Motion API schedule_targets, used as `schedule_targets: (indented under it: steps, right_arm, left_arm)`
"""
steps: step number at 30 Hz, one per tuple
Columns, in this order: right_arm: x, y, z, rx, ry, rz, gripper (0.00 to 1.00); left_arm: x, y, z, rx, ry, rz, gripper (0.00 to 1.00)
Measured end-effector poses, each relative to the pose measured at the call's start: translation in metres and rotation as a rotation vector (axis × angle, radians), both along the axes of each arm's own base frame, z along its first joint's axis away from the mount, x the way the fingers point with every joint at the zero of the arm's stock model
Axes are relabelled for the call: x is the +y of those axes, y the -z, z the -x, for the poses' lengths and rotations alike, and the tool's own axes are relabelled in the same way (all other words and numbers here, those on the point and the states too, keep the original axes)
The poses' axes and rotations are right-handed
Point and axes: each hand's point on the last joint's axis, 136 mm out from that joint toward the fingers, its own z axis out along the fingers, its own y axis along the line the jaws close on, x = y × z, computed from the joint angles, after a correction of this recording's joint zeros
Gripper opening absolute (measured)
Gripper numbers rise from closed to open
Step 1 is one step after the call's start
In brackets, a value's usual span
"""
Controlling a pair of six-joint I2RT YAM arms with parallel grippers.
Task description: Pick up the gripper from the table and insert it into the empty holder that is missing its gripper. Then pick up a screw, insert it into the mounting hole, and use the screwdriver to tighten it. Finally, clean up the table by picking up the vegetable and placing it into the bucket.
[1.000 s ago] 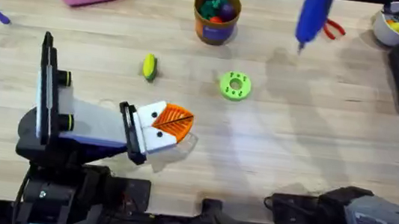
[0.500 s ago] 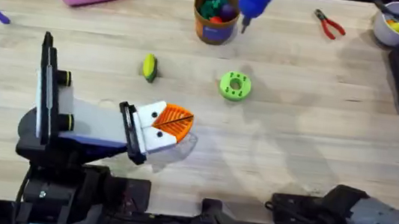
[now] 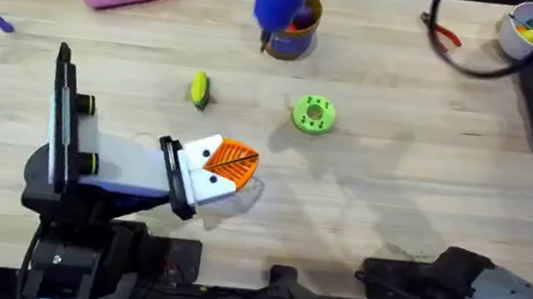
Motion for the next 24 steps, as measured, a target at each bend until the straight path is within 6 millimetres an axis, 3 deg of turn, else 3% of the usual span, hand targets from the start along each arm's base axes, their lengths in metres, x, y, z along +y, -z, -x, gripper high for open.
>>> schedule_targets:
  steps: [7, 14, 24]
  right_arm:
    - [0.022, 0.010, 0.021, -0.061, -0.196, -0.047, 0.024]
    - [0.024, 0.008, 0.036, -0.191, -0.349, -0.112, 0.024]
    - [0.037, 0.044, 0.050, -0.276, -0.489, -0.172, 0.024]
  left_arm:
    - [0.000, 0.000, 0.000, 0.000, -0.002, 0.000, 0.007]
    - [0.000, 0.000, 0.000, 0.000, -0.002, 0.000, 0.007]
    - [0.000, 0.000, 0.000, -0.001, -0.002, 0.000, 0.007]
